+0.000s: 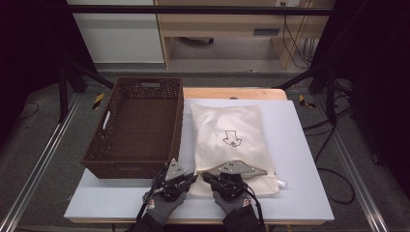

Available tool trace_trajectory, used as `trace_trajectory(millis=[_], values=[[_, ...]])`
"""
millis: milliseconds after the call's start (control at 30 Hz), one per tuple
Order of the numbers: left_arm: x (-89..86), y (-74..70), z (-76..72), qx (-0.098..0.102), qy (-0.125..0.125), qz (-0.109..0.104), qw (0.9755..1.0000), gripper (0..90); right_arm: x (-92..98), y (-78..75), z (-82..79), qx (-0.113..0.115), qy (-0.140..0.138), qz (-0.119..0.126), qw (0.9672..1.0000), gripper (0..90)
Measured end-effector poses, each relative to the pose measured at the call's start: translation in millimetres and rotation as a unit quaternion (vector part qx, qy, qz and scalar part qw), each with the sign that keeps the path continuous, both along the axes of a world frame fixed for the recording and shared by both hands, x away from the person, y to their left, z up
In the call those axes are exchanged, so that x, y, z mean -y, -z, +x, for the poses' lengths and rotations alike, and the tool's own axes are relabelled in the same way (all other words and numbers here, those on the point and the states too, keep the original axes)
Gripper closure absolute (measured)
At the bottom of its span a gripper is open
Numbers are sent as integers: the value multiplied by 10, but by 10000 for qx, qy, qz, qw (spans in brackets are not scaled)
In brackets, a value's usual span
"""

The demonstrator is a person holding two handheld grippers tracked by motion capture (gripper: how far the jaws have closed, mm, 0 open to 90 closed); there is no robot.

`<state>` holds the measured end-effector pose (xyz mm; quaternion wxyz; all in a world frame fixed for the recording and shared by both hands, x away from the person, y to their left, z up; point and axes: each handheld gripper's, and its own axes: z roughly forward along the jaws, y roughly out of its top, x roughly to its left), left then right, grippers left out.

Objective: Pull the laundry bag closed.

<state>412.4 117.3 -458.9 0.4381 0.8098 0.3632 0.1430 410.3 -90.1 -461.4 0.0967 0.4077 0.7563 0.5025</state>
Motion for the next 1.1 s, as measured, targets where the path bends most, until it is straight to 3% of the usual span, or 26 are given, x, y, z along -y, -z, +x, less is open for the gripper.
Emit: trace_trajectory(millis=[233, 367, 533, 600, 900, 1100], values=[[-70, 18, -17, -19, -103, -89, 9999, 855, -55, 39, -27, -25, 85, 18, 10000, 875], [-38, 20, 15, -97, 43, -16, 9999, 847, -53, 61, -15, -70, 154, 14, 9999, 875], [-17, -10, 61, -79, 139, -97, 9998, 784, -14, 41, 1, -16, 151, 22, 9999, 875], [-11, -14, 70, -40, 152, -23, 9999, 777, -17, 41, 7, -31, 135, -19, 9999, 875], [-8, 0, 47, -37, -27, 125, 9999, 848, -59, 59, -3, -47, 124, -30, 9999, 875], [-64, -13, 49, -84, -27, -47, 10000, 849, -8, 88, 17, -131, 175, 134, 9997, 875]])
